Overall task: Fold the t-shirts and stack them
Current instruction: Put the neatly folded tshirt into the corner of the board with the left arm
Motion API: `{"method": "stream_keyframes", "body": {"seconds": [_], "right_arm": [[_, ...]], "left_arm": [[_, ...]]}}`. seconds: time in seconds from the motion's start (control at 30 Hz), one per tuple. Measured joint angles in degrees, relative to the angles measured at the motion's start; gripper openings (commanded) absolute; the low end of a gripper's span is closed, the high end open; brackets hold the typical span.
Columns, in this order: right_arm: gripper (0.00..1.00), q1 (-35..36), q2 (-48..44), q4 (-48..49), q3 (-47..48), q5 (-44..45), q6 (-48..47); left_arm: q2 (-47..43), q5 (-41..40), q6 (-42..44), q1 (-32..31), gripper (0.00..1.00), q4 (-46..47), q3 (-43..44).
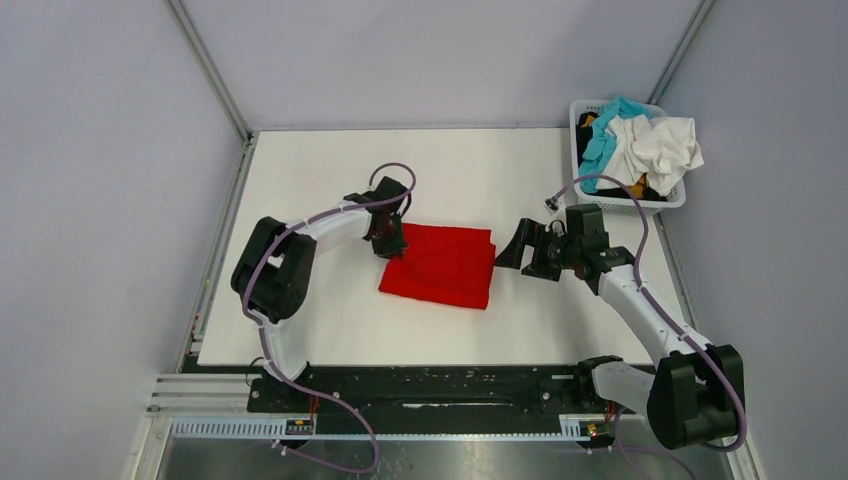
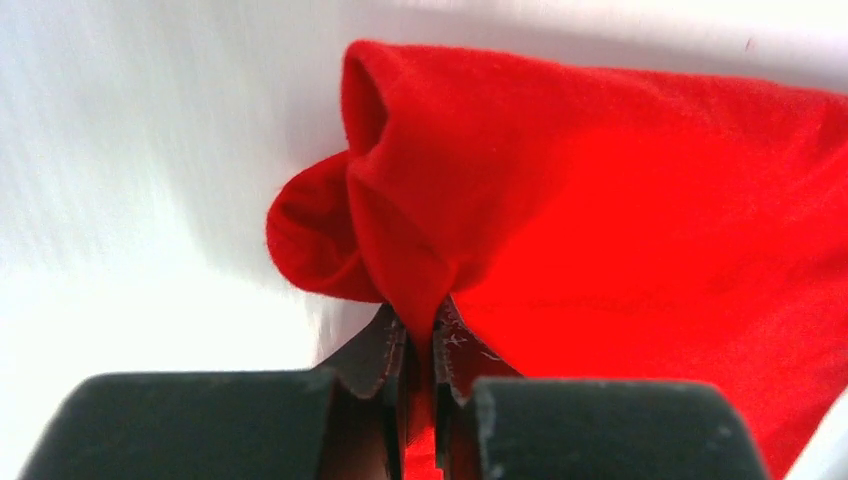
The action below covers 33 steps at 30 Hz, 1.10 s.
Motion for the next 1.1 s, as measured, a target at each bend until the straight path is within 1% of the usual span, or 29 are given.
{"method": "stream_keyframes", "body": {"seconds": [0.07,0.13,0.33,0.43,0.57,0.77,0.87,1.0,1.03,1.1], "right_arm": [[0.99,-0.04,0.22,-0.35,0.0,0.07,-0.2],[0.99,-0.13,0.57,-0.52,0.0,0.09,-0.39],[1.0,-0.35,1.57,-1.11,0.02,1.57,-1.38],[1.0,-0.46,1.57,-1.38,0.04,2.75,-1.9],[0.99,-0.46,1.66,-1.44,0.04,3.93,-2.64],[0.99,-0.61,2.73,-1.7,0.15,5.55,-3.39],[0.99,-0.83,3.08,-2.38,0.42,6.58,-3.87],[0.99,-0.87,3.21,-2.86,0.9,8.04,-4.55],[1.0,-0.9,3.52,-3.15,1.14,8.85,-4.87],[0.99,-0.9,3.58,-3.23,1.14,9.09,-4.92]], "left_arm": [[1.88,-2.95,1.14,-0.09,0.0,-1.38,3.26],[3.98,-7.58,2.49,-0.07,0.0,-4.04,7.37],[9.88,-25.81,7.45,2.34,0.0,-12.31,20.68],[13.68,-32.98,11.15,5.75,0.0,-15.41,28.22],[20.7,-38.8,15.37,12.31,0.0,-18.1,39.74],[26.62,-40.0,21.88,21.38,0.0,-18.38,49.57],[28.81,-40.33,26.27,25.22,0.0,-16.85,53.83],[31.69,-40.85,32.87,28.15,0.02,-13.86,57.46],[34.45,-41.42,36.92,28.94,0.03,-11.45,60.0],[35.54,-41.77,38.12,29.4,0.04,-11.43,61.02]]}}
